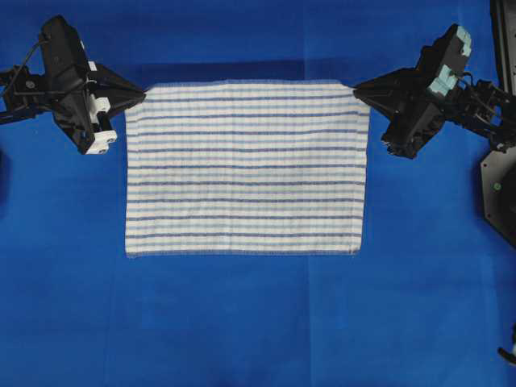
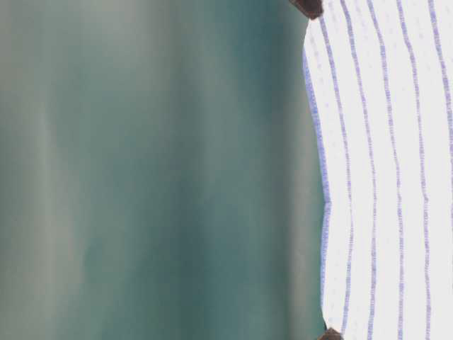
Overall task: Fold the blue towel.
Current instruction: 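Lift the top corners and fold them down to the bottom edge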
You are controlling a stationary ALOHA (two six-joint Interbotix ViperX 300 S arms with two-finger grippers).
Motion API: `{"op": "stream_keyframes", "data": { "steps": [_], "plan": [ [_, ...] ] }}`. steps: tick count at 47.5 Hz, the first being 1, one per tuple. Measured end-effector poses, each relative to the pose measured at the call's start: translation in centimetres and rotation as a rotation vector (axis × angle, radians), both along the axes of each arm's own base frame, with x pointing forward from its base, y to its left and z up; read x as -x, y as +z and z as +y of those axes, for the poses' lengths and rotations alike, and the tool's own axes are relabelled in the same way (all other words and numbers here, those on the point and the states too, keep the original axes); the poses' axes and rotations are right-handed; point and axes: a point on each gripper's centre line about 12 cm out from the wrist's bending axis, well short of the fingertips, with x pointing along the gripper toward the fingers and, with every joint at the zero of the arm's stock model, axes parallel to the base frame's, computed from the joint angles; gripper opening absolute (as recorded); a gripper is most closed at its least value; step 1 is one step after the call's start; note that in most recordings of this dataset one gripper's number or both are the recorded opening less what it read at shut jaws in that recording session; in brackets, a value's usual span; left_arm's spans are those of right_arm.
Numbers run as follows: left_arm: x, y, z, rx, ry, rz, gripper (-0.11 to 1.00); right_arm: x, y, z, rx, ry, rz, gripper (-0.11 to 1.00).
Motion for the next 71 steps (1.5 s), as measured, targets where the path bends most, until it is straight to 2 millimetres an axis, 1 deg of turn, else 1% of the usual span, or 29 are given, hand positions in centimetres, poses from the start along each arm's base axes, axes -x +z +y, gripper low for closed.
{"op": "stream_keyframes", "data": {
  "steps": [9, 14, 20, 31, 46, 56, 61, 71],
  "plan": [
    [-0.3, 0.0, -1.0, 0.008, -0.035, -0.001, 0.05, -0.3, 0.0, 0.8, -0.006, 0.029, -0.004, -0.02],
    [-0.5, 0.1, -2.3, 0.015, -0.077, -0.007, 0.05, -0.6, 0.2, 1.8, -0.014, 0.063, -0.014, -0.02],
    [-0.9, 0.6, -3.8, 0.021, -0.129, -0.029, 0.05, -0.7, 0.6, 3.5, -0.032, 0.108, -0.039, -0.02],
    [-1.3, 1.5, -7.5, 0.051, -0.249, -0.07, 0.05, -0.5, 1.6, 6.8, -0.093, 0.183, -0.096, -0.02],
    [-1.3, 1.5, -11.7, 0.163, -0.341, -0.081, 0.05, -0.5, 1.6, 11.0, -0.163, 0.295, -0.115, -0.02],
    [-1.3, 1.2, -14.0, 0.186, -0.412, -0.064, 0.05, -0.6, 0.4, 13.1, -0.202, 0.333, -0.072, -0.02],
    [-1.4, 0.9, -14.8, 0.189, -0.44, -0.049, 0.05, -1.0, -0.4, 14.4, -0.22, 0.352, -0.036, -0.02],
    [-1.6, -0.3, -15.2, 0.189, -0.448, -0.003, 0.05, -1.5, -2.4, 15.9, -0.255, 0.33, 0.04, -0.02]
  ]
}}
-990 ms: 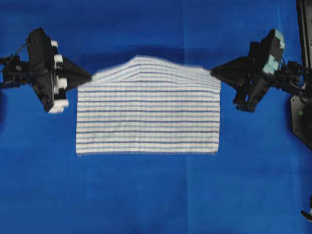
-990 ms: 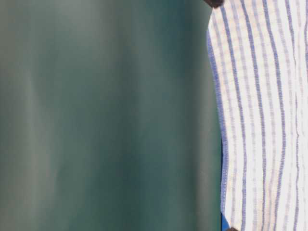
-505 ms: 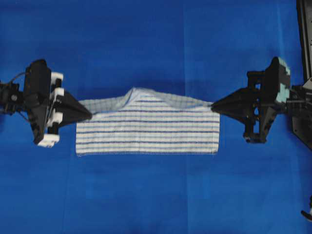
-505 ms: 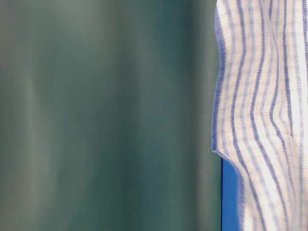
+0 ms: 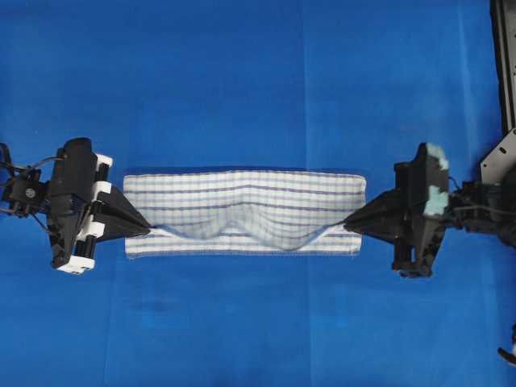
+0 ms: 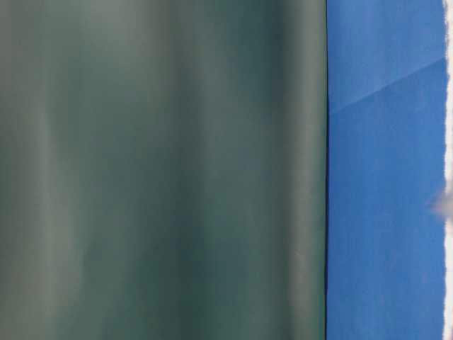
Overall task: Fold the blue towel.
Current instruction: 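Lift the top corners and fold them down to the bottom edge, then release the folded edge and regrasp the towel's short ends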
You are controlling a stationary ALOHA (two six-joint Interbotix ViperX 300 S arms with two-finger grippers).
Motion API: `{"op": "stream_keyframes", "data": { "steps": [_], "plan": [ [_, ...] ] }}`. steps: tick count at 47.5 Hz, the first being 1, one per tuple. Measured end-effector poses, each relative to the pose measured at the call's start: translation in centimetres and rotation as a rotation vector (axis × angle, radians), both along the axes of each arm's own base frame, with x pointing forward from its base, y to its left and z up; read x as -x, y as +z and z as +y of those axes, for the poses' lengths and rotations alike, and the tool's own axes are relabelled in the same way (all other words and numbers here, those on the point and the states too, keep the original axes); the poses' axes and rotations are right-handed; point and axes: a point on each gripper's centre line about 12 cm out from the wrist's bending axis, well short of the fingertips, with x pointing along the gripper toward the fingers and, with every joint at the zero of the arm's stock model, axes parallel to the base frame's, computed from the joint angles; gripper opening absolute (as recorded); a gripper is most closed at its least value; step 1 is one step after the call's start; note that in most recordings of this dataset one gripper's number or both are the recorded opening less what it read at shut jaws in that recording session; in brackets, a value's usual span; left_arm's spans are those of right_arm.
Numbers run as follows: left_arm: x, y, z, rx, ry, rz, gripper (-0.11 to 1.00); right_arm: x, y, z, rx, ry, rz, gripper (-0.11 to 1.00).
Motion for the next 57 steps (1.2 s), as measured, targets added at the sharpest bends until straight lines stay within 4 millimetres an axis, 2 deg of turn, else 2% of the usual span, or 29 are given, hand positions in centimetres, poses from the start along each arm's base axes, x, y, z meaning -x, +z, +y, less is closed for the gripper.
{"op": "stream_keyframes", "data": {
  "steps": [4, 7, 12, 15, 19, 20, 26, 33, 35, 39, 44, 52, 57],
  "plan": [
    [-0.2, -0.3, -0.1, -0.003, -0.002, 0.009, 0.05, -0.1, -0.7, 0.3, -0.006, -0.012, 0.028, -0.02],
    [-0.4, -0.4, -0.2, -0.003, -0.005, 0.013, 0.09, -0.2, -0.9, 0.5, -0.008, -0.015, 0.038, -0.02],
    [-0.5, -0.6, -0.5, -0.005, -0.014, 0.021, 0.33, -0.2, -1.0, 0.7, -0.01, -0.01, 0.041, -0.02],
    [-0.7, -0.6, -0.8, -0.005, -0.023, 0.019, 0.53, -0.3, -0.9, 0.8, -0.01, -0.007, 0.039, 0.0],
    [-0.8, -0.5, -1.0, -0.003, -0.026, 0.015, 0.77, -0.2, -1.0, 0.8, -0.007, -0.003, 0.041, 0.1],
    [-0.8, -0.5, -1.0, -0.004, -0.028, 0.015, 0.79, -0.2, -0.9, 0.8, -0.007, -0.004, 0.04, 0.14],
    [-0.8, -0.3, -1.0, -0.005, -0.028, 0.016, 0.75, -0.2, -0.4, 0.8, -0.002, 0.003, 0.021, 0.48],
    [-0.8, 0.8, -0.2, -0.014, -0.01, 0.016, 0.73, -0.3, 1.1, 0.0, 0.027, 0.009, -0.032, 0.89],
    [-0.9, 1.2, 0.3, -0.015, 0.008, 0.019, 0.73, -0.3, 1.6, -0.4, 0.04, 0.007, -0.049, 0.91],
    [-0.9, 1.8, 1.4, -0.018, 0.044, 0.036, 0.73, -0.1, 2.5, -1.2, 0.069, 0.005, -0.075, 0.85],
    [-0.9, 1.7, 2.8, -0.026, 0.089, 0.072, 0.73, 0.3, 2.8, -2.9, 0.093, -0.029, -0.07, 0.82],
    [-1.3, 1.1, 5.0, -0.074, 0.132, 0.113, 0.73, 0.6, 2.1, -5.5, 0.126, -0.09, -0.006, 0.82],
    [-1.4, 0.1, 5.8, -0.105, 0.136, 0.148, 0.73, 0.6, 1.1, -6.2, 0.145, -0.101, 0.043, 0.83]
  ]
}}
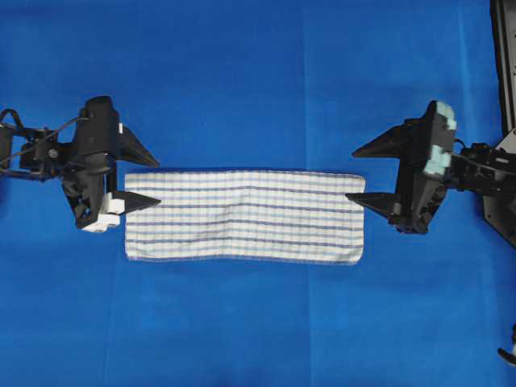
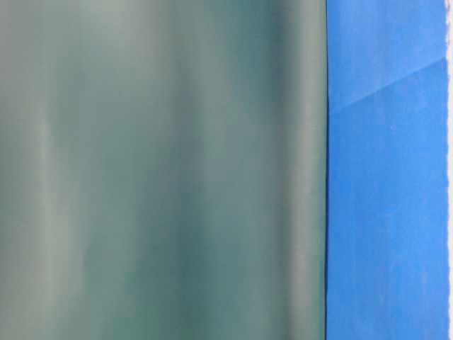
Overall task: Fold the blue towel.
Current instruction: 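Release the folded edge and regrasp the towel's short ends, then lift the folded strip and rotate it to lie vertically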
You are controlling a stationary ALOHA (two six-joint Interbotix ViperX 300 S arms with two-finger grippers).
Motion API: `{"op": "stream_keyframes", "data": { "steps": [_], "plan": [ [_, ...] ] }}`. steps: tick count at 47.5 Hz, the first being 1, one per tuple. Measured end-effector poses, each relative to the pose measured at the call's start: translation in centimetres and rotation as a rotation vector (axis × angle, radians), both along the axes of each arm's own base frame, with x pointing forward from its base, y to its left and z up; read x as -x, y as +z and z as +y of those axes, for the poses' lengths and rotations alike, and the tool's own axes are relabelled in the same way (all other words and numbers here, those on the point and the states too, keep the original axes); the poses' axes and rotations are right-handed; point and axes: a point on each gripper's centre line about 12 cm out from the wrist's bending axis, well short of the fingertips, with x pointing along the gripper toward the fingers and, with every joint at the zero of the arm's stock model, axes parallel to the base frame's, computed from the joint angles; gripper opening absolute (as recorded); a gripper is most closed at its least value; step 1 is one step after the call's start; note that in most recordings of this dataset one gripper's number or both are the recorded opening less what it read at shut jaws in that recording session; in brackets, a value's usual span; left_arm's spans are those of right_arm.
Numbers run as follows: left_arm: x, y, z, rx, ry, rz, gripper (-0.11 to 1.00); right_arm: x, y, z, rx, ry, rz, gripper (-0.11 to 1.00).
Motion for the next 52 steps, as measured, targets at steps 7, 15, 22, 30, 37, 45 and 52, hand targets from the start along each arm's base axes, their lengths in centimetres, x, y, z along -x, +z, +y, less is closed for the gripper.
{"op": "stream_keyframes", "data": {
  "steps": [7, 15, 22, 30, 37, 45, 52],
  "plan": [
    [0.0, -1.9, 1.0, -0.019, 0.015, 0.062, 0.73, -0.2, -2.1, -0.8, 0.012, -0.03, 0.087, 0.82],
    [-0.1, -3.8, 1.2, -0.019, 0.024, 0.099, 0.72, -0.9, -4.3, -0.7, 0.023, -0.031, 0.17, 0.82],
    [0.1, -4.8, 1.6, -0.015, 0.04, 0.123, 0.65, -1.5, -5.1, -0.5, 0.027, -0.027, 0.199, 0.75],
    [0.1, -4.9, 1.7, -0.009, 0.049, 0.126, 0.27, -1.7, -5.0, -0.6, 0.029, -0.026, 0.197, 0.36],
    [0.1, -4.8, 1.4, -0.007, 0.043, 0.134, 0.02, -1.8, -5.0, -0.5, 0.03, -0.023, 0.198, 0.04],
    [0.0, -4.5, 1.3, -0.008, 0.035, 0.157, 0.02, -1.8, -4.4, -0.5, 0.026, -0.019, 0.179, -0.04],
    [-0.3, -3.2, 1.3, -0.012, 0.027, 0.148, 0.02, -1.8, -2.6, -0.5, 0.018, -0.019, 0.113, -0.04]
  ]
}}
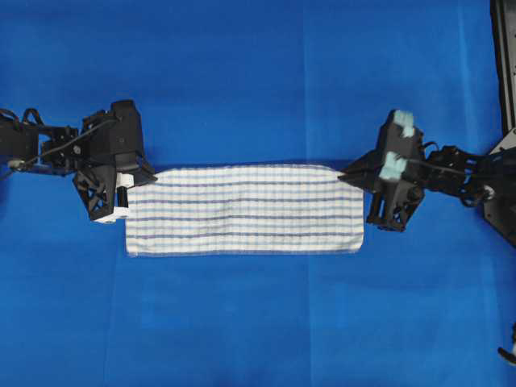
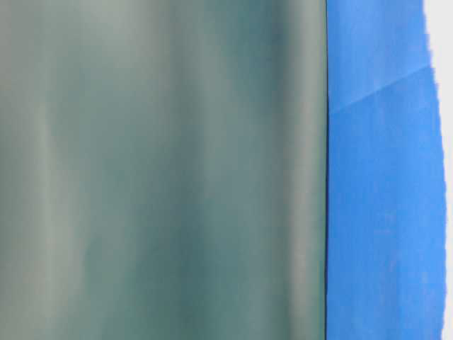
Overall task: Fold the blue towel.
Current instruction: 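Lift the folded strip and rotate it to lie vertically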
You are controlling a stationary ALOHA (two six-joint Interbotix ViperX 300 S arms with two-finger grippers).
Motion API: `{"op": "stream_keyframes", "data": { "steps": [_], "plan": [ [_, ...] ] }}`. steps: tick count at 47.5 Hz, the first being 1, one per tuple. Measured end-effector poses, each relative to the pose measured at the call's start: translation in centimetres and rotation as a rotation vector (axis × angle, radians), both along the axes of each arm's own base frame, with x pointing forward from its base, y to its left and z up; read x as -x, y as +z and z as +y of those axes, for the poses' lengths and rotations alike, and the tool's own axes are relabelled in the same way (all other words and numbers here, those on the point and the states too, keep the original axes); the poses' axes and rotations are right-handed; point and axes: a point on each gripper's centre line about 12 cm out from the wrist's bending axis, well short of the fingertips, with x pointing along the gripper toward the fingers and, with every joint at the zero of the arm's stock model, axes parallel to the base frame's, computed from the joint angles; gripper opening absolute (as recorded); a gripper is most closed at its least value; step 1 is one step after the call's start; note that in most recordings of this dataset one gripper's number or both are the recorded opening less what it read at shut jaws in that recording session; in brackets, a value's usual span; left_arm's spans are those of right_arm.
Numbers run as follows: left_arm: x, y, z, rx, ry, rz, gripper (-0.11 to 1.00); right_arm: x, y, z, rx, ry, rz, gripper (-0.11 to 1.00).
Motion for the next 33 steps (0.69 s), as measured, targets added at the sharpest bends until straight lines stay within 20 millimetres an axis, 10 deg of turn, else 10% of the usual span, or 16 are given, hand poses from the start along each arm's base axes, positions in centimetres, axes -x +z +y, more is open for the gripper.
{"op": "stream_keyframes", "data": {
  "steps": [33],
  "plan": [
    [0.1, 9.2, -2.2, 0.018, -0.067, -0.192, 0.02, 1.9, 9.0, -1.6, -0.012, 0.026, -0.269, -0.04]
  ]
}}
